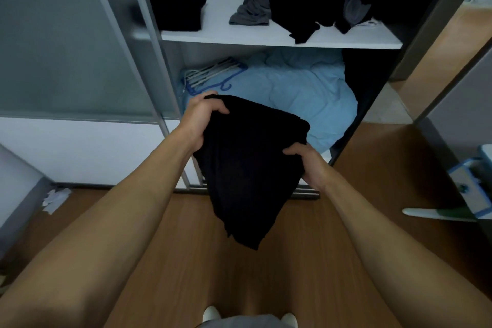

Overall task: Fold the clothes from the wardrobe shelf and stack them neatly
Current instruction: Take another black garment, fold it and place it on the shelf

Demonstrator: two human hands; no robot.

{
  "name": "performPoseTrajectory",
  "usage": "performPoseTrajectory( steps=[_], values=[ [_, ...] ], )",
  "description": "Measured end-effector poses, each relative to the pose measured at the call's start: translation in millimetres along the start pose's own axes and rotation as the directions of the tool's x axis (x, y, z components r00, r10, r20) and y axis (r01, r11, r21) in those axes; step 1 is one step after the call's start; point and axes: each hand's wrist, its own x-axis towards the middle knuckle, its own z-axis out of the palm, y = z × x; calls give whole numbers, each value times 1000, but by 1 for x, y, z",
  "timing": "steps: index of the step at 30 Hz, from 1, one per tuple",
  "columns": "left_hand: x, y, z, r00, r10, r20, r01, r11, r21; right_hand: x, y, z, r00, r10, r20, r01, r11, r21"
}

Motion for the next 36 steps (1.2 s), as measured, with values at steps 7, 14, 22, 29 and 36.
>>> performPoseTrajectory(
  steps=[7,14,22,29,36],
  values=[
    [9,-23,-27,994,72,-78,-68,996,53,-5,-27,17,979,150,138,-173,969,175],
    [-19,-95,-40,964,-207,-168,240,948,211,-13,-22,11,980,161,120,-186,955,232],
    [-42,-136,-25,895,-360,263,364,931,33,-25,-14,12,979,131,155,-174,936,306],
    [-33,-127,-20,795,-470,384,393,881,264,-34,-16,7,990,58,127,-105,909,403],
    [-39,-138,-1,786,-427,448,401,903,156,-41,-25,0,997,40,72,-70,876,476]
  ],
)
